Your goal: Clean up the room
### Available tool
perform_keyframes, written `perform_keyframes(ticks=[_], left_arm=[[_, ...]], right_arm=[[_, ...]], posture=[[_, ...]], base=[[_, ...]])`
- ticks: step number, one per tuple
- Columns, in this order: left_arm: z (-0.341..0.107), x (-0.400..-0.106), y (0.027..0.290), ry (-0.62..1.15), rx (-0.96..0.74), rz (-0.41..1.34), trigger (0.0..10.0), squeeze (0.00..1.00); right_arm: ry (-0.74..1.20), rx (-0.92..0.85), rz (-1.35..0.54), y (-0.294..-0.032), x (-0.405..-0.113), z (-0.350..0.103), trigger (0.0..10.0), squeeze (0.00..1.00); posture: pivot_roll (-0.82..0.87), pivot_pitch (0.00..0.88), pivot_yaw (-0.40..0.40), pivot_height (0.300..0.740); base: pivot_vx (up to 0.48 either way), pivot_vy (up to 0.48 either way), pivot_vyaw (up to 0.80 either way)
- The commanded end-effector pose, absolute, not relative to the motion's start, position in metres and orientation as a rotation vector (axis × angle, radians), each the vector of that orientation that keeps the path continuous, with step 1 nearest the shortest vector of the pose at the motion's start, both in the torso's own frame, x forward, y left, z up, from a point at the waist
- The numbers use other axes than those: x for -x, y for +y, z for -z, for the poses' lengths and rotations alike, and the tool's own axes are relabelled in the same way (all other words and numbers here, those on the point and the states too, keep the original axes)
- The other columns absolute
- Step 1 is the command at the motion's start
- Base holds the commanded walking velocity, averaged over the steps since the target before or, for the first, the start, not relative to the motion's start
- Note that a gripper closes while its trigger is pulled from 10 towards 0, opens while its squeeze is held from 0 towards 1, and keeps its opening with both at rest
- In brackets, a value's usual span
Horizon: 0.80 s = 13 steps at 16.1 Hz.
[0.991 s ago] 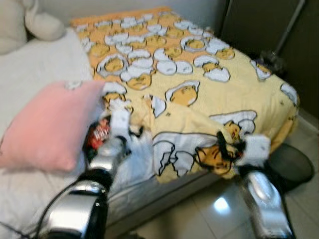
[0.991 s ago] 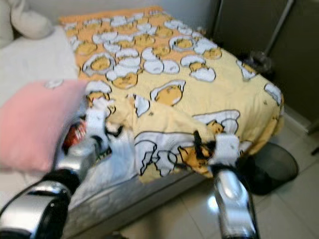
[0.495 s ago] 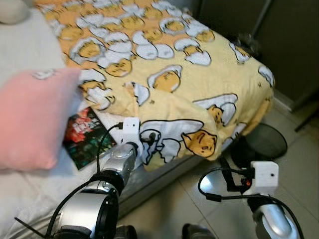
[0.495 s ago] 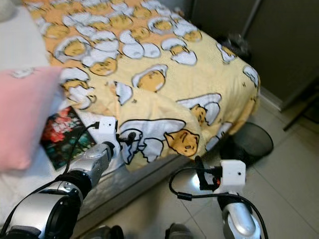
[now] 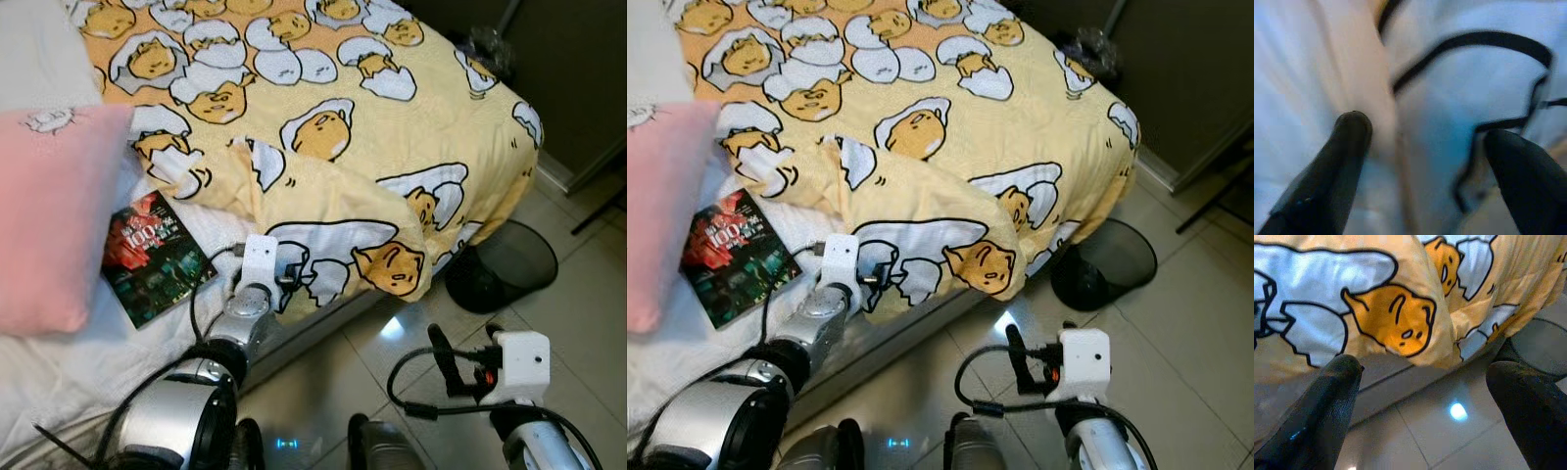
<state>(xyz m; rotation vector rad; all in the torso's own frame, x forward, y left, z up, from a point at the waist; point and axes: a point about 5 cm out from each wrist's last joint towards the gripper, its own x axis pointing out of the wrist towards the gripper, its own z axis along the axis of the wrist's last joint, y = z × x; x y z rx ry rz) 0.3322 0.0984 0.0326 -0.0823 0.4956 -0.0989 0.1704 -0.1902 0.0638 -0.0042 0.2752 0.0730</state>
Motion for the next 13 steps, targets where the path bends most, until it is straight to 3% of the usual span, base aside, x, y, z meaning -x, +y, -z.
perform_keyframes(ticks=[1,8,10,13], left_arm=[[-0.017,-0.318,0.088,0.572,0.175,0.145,0.0,0.00],[-0.015,-0.313,0.079,0.551,0.202,0.271,0.0,0.00],[-0.018,-0.314,0.077,0.541,0.279,0.305,0.0,0.00],[-0.021,-0.315,0.070,0.511,0.162,0.395,0.0,0.00]], right_arm=[[0.273,0.008,-0.060,-0.195,-0.169,-0.069,10.0,0.00],[0.299,-0.028,-0.078,-0.184,-0.163,-0.069,10.0,0.00],[0.312,-0.052,-0.137,-0.179,-0.162,-0.069,10.0,0.00],[0.330,-0.053,-0.187,-0.180,-0.159,-0.070,10.0,0.00]], posture=[[-0.34,0.246,-0.040,0.740],[-0.32,0.294,-0.040,0.740],[-0.32,0.299,-0.037,0.740],[-0.32,0.293,-0.034,0.740]], base=[[0.000,0.000,0.00],[0.000,0.000,0.00],[0.000,0.000,0.00],[0.000,0.000,0.00]])
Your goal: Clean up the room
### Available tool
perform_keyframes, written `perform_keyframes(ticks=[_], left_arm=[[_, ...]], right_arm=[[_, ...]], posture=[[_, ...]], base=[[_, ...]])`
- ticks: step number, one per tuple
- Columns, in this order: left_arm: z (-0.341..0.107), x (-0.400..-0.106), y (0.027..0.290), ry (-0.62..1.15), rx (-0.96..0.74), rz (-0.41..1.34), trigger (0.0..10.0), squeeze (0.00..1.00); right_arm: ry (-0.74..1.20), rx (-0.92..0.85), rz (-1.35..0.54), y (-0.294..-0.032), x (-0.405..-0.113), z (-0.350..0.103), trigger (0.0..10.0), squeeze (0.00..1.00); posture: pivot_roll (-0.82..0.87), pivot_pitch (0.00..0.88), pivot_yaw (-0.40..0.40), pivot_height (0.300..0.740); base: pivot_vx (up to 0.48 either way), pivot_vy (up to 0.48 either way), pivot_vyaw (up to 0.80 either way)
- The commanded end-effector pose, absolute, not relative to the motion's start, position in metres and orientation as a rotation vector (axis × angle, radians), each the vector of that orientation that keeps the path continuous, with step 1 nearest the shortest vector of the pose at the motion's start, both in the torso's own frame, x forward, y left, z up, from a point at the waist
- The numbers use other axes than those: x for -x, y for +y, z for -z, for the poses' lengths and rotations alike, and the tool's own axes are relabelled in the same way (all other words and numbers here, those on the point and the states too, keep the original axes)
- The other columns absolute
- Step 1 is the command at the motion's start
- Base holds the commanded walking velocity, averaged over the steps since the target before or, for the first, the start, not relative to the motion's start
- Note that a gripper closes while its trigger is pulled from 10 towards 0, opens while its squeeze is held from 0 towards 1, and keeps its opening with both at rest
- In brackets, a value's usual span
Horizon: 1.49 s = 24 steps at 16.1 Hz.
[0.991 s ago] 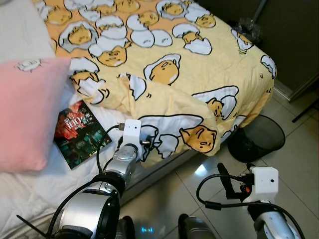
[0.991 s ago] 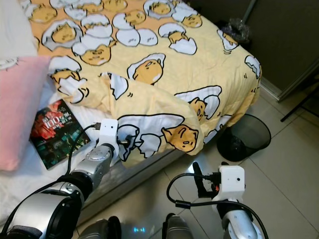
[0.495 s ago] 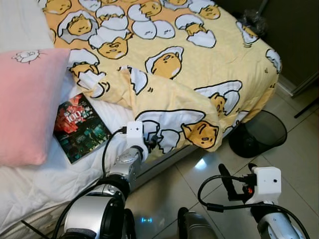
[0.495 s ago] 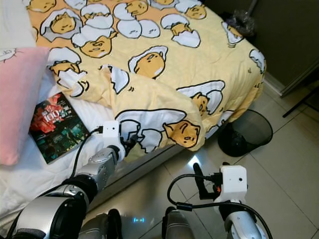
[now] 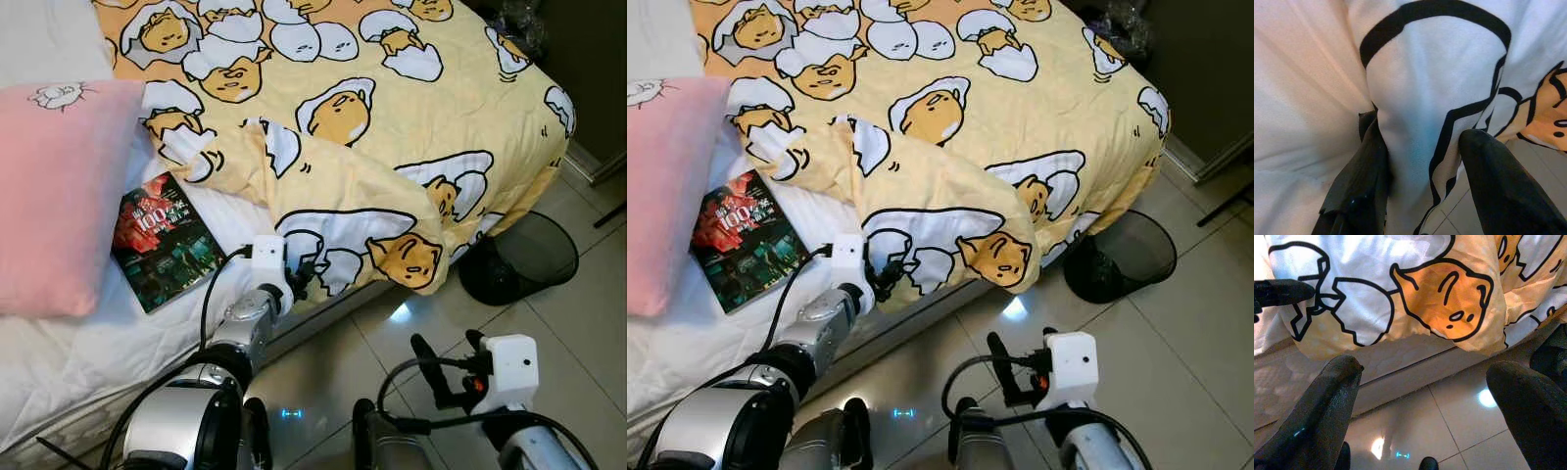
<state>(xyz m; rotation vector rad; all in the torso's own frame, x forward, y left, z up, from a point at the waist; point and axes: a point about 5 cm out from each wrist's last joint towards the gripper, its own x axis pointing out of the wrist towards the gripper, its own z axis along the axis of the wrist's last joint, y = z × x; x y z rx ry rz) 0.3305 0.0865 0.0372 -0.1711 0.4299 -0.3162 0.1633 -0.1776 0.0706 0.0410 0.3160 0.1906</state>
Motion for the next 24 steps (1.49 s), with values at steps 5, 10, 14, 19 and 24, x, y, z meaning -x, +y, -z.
perform_keyframes(ticks=[5,10,14,19,24], left_arm=[[-0.023,-0.313,0.067,0.481,0.112,0.493,0.0,0.00],[-0.014,-0.304,0.078,0.499,0.066,0.588,0.0,0.00],[-0.007,-0.293,0.078,0.479,0.017,0.684,0.0,0.00],[-0.003,-0.283,0.075,0.451,-0.034,0.782,0.0,0.00],[0.004,-0.273,0.073,0.456,-0.127,0.877,0.0,0.00]], right_arm=[[0.317,-0.069,-0.176,-0.177,-0.169,-0.067,10.0,0.00],[0.295,-0.079,-0.160,-0.174,-0.175,-0.068,10.0,0.00],[0.290,-0.107,-0.195,-0.179,-0.172,-0.075,10.0,0.00],[0.311,-0.125,-0.306,-0.181,-0.166,-0.081,10.0,0.00],[0.371,-0.108,-0.463,-0.184,-0.155,-0.083,10.0,0.00]], posture=[[-0.28,0.256,0.009,0.740],[-0.28,0.239,0.032,0.740],[-0.28,0.246,0.025,0.740],[-0.28,0.249,0.014,0.740],[-0.28,0.245,0.007,0.740]], base=[[0.000,0.000,0.00],[0.000,0.000,0.00],[0.000,0.000,0.00],[0.000,0.000,0.00],[0.000,0.000,0.00]])
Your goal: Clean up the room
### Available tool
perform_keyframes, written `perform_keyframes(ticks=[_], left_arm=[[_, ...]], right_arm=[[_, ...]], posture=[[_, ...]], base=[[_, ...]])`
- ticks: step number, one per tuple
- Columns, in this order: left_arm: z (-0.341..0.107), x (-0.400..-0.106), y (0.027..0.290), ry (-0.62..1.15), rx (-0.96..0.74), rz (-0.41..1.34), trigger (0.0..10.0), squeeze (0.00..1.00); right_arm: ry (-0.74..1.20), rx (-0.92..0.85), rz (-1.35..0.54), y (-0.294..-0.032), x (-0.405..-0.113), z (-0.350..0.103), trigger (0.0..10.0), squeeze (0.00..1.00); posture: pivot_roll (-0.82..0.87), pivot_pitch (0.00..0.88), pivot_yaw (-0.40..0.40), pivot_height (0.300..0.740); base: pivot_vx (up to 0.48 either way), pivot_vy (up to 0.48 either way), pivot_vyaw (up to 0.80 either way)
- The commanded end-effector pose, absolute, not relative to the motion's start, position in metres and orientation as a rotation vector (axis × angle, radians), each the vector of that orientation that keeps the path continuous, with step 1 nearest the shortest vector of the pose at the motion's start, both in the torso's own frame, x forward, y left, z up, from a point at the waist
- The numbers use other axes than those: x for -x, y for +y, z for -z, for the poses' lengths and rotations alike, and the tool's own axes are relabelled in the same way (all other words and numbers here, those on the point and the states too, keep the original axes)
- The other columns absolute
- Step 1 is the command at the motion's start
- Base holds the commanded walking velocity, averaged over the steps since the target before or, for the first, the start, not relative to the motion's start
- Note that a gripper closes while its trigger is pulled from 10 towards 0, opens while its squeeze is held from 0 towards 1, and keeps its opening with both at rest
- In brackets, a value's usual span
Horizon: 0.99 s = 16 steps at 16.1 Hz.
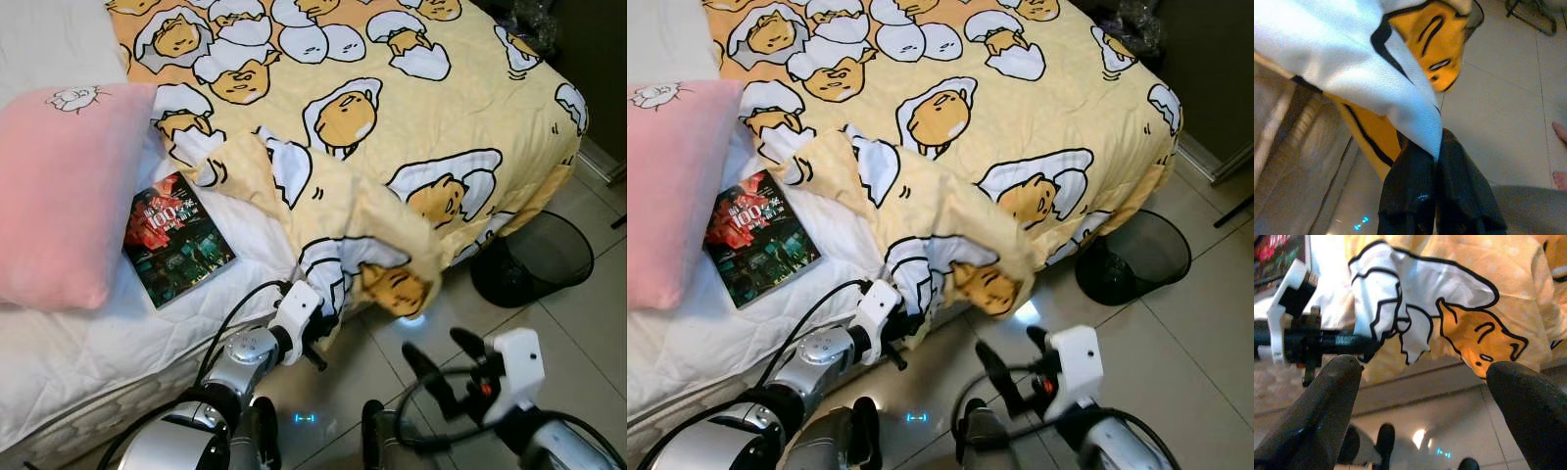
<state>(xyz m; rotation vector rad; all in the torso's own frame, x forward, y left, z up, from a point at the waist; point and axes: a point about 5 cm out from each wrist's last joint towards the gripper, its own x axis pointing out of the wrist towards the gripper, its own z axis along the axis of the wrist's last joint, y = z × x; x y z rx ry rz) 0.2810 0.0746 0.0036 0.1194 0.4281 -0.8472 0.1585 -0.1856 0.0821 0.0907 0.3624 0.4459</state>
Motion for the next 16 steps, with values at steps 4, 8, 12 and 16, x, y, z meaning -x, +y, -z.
perform_keyframes(ticks=[4,8,12,16], left_arm=[[0.012,-0.258,0.069,0.461,-0.233,0.994,0.0,0.00],[0.024,-0.238,0.064,0.479,-0.243,1.078,0.0,0.00],[0.039,-0.213,0.071,0.521,-0.215,1.100,0.0,0.00],[0.052,-0.188,0.076,0.559,-0.215,1.161,0.0,0.00]], right_arm=[[0.451,-0.145,-0.554,-0.186,-0.144,-0.079,10.0,0.00],[0.435,-0.157,-0.546,-0.197,-0.151,-0.085,10.0,0.00],[0.428,-0.163,-0.552,-0.197,-0.155,-0.087,10.0,0.00],[0.434,-0.183,-0.582,-0.191,-0.154,-0.086,10.0,0.00]], posture=[[-0.28,0.239,0.000,0.740],[-0.28,0.230,-0.005,0.740],[-0.27,0.224,-0.011,0.740],[-0.26,0.219,-0.019,0.740]], base=[[0.000,0.000,0.00],[0.000,0.000,0.00],[0.000,0.000,0.00],[0.000,0.000,0.00]])
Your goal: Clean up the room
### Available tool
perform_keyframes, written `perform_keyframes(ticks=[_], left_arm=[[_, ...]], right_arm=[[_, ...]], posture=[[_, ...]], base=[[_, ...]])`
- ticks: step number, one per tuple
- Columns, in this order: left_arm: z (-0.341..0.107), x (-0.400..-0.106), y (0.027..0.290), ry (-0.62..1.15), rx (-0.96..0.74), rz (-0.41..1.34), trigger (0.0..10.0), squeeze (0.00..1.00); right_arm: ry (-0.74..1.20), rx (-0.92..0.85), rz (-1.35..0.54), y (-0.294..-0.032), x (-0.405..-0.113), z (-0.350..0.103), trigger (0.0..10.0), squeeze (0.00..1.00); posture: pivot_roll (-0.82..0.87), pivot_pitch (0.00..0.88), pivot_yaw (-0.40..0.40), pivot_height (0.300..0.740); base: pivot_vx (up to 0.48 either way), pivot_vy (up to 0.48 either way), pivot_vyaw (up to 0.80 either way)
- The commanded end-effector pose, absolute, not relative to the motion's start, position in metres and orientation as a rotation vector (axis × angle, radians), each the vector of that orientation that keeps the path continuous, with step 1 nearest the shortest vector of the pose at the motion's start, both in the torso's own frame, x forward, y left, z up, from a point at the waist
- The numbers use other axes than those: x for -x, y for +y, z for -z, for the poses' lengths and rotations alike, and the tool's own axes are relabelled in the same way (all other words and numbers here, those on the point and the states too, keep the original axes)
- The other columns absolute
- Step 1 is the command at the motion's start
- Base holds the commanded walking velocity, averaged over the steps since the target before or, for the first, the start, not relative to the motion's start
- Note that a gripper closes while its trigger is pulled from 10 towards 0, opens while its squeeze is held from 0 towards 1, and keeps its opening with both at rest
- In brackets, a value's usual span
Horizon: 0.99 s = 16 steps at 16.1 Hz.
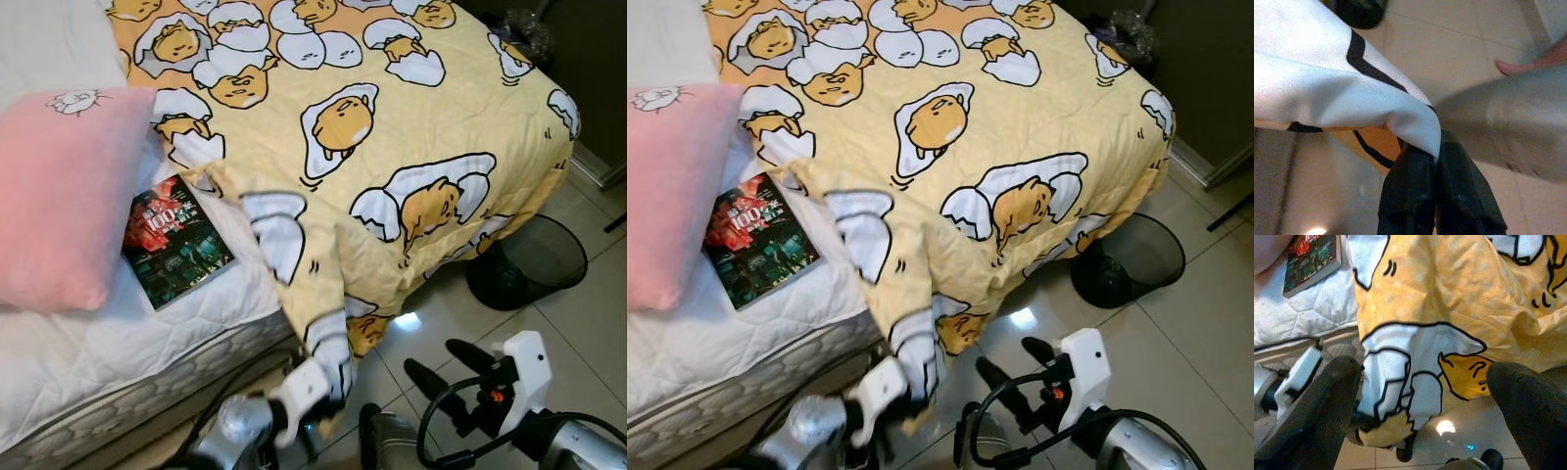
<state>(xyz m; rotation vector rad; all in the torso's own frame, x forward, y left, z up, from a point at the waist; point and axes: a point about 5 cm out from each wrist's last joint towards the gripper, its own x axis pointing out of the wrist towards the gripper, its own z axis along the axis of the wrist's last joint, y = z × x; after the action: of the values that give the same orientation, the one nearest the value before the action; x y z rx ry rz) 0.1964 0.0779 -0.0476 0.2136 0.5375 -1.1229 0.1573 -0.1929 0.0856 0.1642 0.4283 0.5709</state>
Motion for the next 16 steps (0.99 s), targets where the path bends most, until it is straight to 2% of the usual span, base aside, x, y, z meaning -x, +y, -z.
perform_keyframes(ticks=[1,5,7,11,13,16], left_arm=[[0.055,-0.180,0.078,0.577,-0.204,1.181,0.0,0.00],[0.062,-0.156,0.069,0.603,-0.154,1.265,0.0,0.00],[0.061,-0.158,0.067,0.585,-0.149,1.220,0.0,0.00],[0.061,-0.164,0.068,0.589,-0.167,1.180,0.0,0.00],[0.064,-0.167,0.076,0.619,-0.219,1.117,0.0,0.00],[0.067,-0.166,0.081,0.642,-0.265,1.118,0.0,0.00]], right_arm=[[0.435,-0.186,-0.590,-0.190,-0.155,-0.086,10.0,0.00],[0.453,-0.190,-0.625,-0.189,-0.154,-0.086,10.0,0.00],[0.452,-0.191,-0.627,-0.189,-0.155,-0.087,10.0,0.00],[0.467,-0.191,-0.639,-0.188,-0.154,-0.085,10.0,0.00],[0.471,-0.187,-0.643,-0.189,-0.154,-0.085,10.0,0.00],[0.478,-0.184,-0.645,-0.189,-0.153,-0.084,10.0,0.00]], posture=[[-0.26,0.219,-0.022,0.740],[-0.25,0.222,-0.035,0.740],[-0.25,0.223,-0.042,0.740],[-0.25,0.225,-0.051,0.740],[-0.25,0.226,-0.055,0.740],[-0.25,0.224,-0.058,0.740]], base=[[0.000,0.000,0.00],[0.000,0.000,0.00],[0.000,-0.126,0.00],[0.000,-0.480,0.00],[0.000,0.000,0.00],[0.000,0.000,0.00]])
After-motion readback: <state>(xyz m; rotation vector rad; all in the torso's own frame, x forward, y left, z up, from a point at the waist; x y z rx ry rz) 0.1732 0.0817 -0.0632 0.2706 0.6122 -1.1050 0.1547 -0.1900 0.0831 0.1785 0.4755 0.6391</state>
